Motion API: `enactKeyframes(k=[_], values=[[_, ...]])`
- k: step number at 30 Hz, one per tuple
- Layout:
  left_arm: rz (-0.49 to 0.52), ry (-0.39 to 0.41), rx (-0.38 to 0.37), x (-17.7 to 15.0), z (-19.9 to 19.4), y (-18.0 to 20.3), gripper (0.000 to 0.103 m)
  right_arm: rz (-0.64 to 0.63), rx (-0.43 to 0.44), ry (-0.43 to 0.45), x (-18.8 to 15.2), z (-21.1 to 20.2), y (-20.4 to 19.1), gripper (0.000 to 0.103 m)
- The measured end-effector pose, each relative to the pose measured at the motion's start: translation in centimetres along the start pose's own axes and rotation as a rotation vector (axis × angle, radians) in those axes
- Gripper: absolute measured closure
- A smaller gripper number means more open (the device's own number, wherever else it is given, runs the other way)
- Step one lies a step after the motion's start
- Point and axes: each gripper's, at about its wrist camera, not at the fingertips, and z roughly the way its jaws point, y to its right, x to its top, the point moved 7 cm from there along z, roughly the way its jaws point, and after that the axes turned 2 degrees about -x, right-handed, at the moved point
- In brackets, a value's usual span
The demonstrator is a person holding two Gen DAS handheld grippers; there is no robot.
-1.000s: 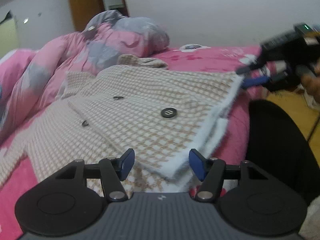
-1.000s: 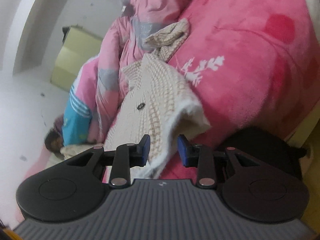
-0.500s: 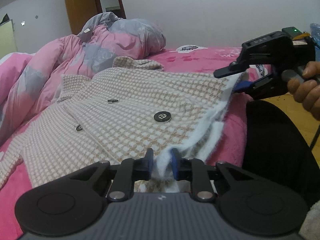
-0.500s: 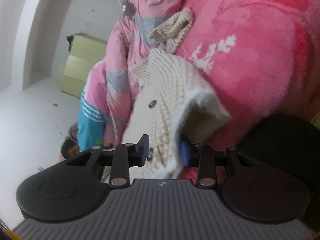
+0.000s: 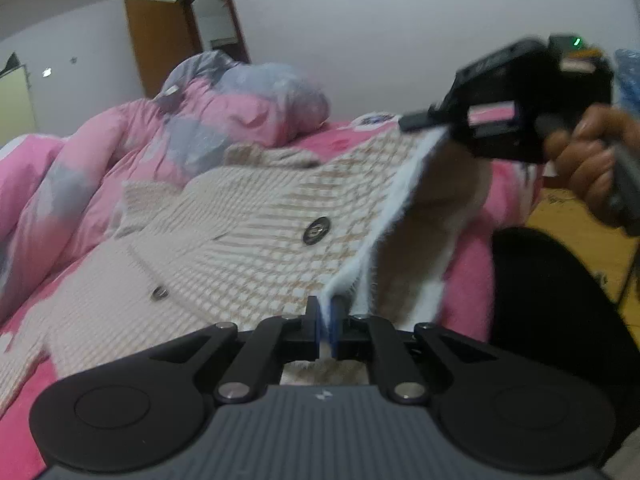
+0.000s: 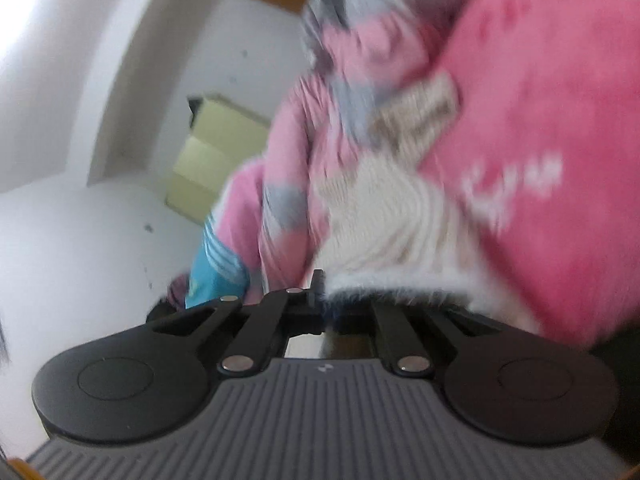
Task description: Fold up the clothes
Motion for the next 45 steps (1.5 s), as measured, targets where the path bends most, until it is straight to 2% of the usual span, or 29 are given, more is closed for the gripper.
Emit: enactKeyframes(k=[1,5,8,11,15,18,20,22,24,26,28,29,30,31,33,35,39,41,43,44,45], values=[[0.012,0.003,-0.009,0.2,0.3,0.4,0.098,-0.006,-0.009,0.017,0.6,-0.3,0.3,0.101],[0.054,-0.005,-0.041,0.2,1.9,2.1,0.098,0.004,-0.141,0.031,1.6,-0.8,4.2,0.102],[0.071,0.034,-0.046,1.1,1.6,2.6,0.098,0.017,-0.134,0.096,2.7,-2.5,4.8,0.102],[0.066,0.030,-0.057,1.0,2.3,2.7,0.098,-0.024,-0.134,0.139,3.6,-3.5,4.4,0.102],[0.033,0.025,-0.087,0.6,2.7,2.8,0.098,-0.037,-0.249,0.145,3.5,-3.4,6.4,0.102],[0.031,0.062,-0.075,1.5,2.7,2.6,0.098,-0.070,-0.225,0.214,4.4,-3.9,5.5,0.102],[0.000,0.083,-0.072,2.3,3.4,2.3,0.098,-0.109,-0.224,0.224,5.0,-3.6,4.9,0.101],[-0.061,0.064,-0.114,2.6,4.5,2.1,0.098,-0.101,-0.266,0.191,5.4,-3.0,5.7,0.100],[-0.129,0.019,-0.183,2.0,5.4,2.4,0.097,-0.039,-0.311,0.142,5.2,-3.1,7.2,0.095],[-0.170,0.020,-0.217,1.5,4.7,2.5,0.089,0.001,-0.329,0.122,4.3,-4.2,7.9,0.089],[-0.199,0.046,-0.218,1.1,3.3,2.0,0.071,0.008,-0.339,0.119,3.3,-5.8,8.1,0.078],[-0.214,0.058,-0.217,1.0,2.4,1.6,0.066,-0.013,-0.356,0.122,2.8,-6.9,7.7,0.066],[-0.225,0.069,-0.217,0.8,1.5,1.2,0.058,-0.032,-0.366,0.122,2.2,-7.8,7.4,0.062],[-0.231,0.076,-0.220,0.5,0.5,0.9,0.054,-0.044,-0.360,0.114,1.5,-8.6,6.9,0.061],[-0.212,0.064,-0.220,-0.3,-1.0,0.4,0.051,-0.064,-0.325,0.077,0.2,-9.4,5.6,0.061],[-0.171,0.031,-0.197,-1.3,-1.8,0.3,0.051,-0.094,-0.267,0.004,-1.2,-8.9,3.7,0.061],[-0.123,-0.023,-0.138,-3.1,-2.2,0.5,0.051,-0.124,-0.132,-0.195,-4.7,-5.0,0.3,0.062],[-0.087,-0.033,-0.104,-3.4,-2.1,0.9,0.051,-0.121,-0.097,-0.280,-6.3,-2.6,-0.5,0.063],[-0.016,-0.035,-0.064,-3.5,-2.0,1.7,0.051,-0.111,-0.090,-0.332,-7.2,-0.8,-0.7,0.067],[0.016,-0.037,-0.053,-3.5,-1.8,2.1,0.051,-0.110,-0.090,-0.345,-7.4,-0.2,-0.8,0.072],[0.038,-0.039,-0.048,-3.6,-1.6,2.4,0.051,-0.117,-0.092,-0.349,-7.5,0.4,-0.9,0.083]])
